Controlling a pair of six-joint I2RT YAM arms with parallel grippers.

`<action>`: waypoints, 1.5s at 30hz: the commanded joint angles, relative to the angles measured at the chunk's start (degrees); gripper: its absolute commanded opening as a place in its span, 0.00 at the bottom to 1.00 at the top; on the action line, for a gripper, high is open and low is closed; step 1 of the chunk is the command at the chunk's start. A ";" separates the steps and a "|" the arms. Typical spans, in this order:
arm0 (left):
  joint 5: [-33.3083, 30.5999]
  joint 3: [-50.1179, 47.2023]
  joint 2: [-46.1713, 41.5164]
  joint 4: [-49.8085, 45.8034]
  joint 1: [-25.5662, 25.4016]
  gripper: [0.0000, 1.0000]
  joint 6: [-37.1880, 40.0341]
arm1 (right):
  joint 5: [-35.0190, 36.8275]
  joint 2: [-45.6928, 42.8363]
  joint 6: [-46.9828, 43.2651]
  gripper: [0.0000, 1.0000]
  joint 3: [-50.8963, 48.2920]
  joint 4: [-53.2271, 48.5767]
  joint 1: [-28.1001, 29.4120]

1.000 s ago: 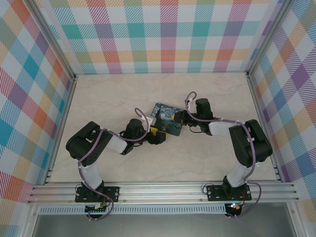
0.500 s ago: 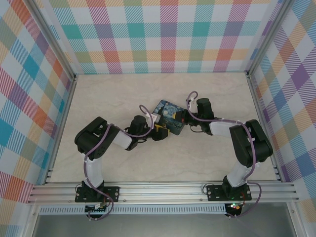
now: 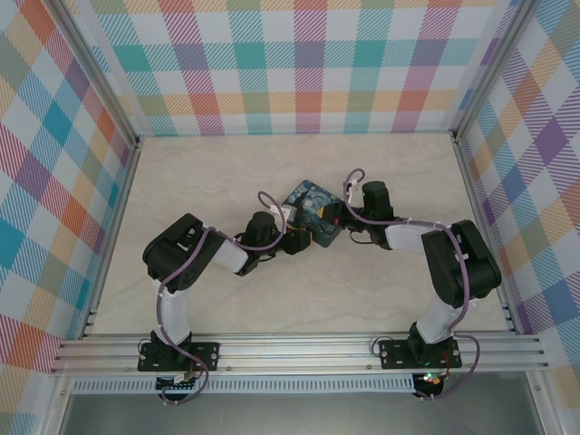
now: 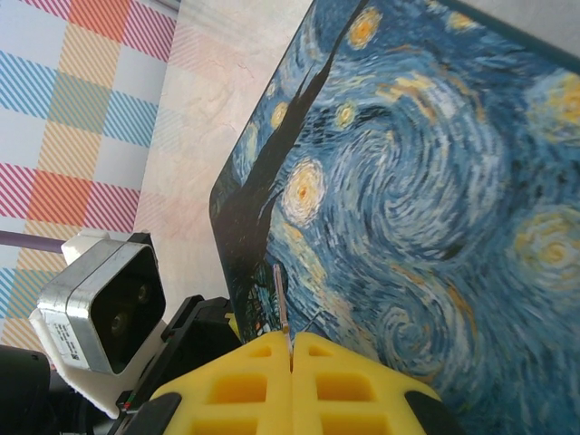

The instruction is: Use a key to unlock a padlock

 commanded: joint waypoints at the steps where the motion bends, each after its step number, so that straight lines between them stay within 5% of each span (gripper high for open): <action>1: -1.61 2.20 0.98 4.59 -1.96 0.43 -2.42 | 0.17 0.94 -0.12 0.04 -2.51 -4.57 0.58; 18: -5.04 2.29 1.35 6.90 -3.06 0.30 -6.91 | 0.60 -1.64 -1.96 0.04 -2.80 -4.74 0.50; 32: -9.21 0.73 -7.82 -0.93 -6.66 0.27 -18.27 | 9.63 -25.77 -20.09 0.05 -7.76 -25.77 0.66; 45: -8.09 1.08 -11.67 -5.15 -7.59 0.23 -31.52 | 18.82 -42.22 -22.42 0.05 -17.27 -34.35 8.89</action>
